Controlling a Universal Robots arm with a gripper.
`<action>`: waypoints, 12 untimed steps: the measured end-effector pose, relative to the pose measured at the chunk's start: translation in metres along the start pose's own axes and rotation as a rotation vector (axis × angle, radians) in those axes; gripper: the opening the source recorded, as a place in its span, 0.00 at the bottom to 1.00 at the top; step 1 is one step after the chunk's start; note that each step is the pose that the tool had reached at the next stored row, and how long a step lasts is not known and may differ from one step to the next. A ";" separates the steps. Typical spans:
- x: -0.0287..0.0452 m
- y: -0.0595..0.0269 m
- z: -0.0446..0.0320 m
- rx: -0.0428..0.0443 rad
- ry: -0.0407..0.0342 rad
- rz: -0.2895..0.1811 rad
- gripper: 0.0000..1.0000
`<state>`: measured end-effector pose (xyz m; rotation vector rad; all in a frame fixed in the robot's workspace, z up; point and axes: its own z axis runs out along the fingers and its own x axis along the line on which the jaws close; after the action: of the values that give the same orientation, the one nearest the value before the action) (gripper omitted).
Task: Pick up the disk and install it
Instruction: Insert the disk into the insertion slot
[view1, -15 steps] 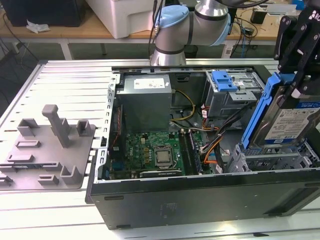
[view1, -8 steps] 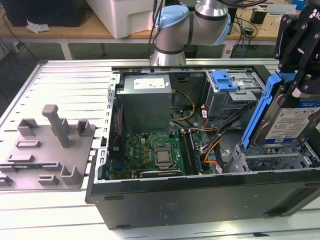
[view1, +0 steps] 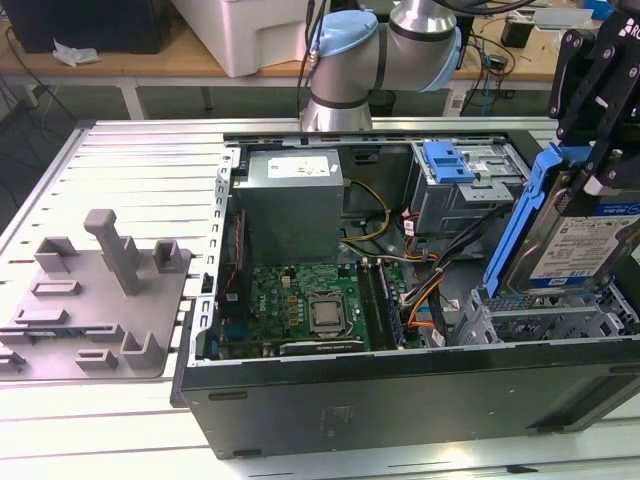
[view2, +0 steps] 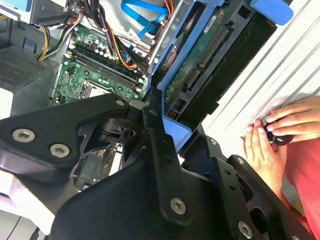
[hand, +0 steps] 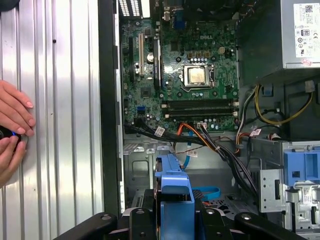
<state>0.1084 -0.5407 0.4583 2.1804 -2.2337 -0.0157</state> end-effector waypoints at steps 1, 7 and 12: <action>0.0000 0.0000 0.0000 -0.0007 0.0003 0.000 0.37; 0.0000 0.0000 0.0000 -0.0065 0.0095 0.000 0.37; 0.0000 0.0000 0.0001 -0.0076 0.0114 0.000 0.37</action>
<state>0.1084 -0.5407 0.4582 2.1715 -2.2236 -0.0118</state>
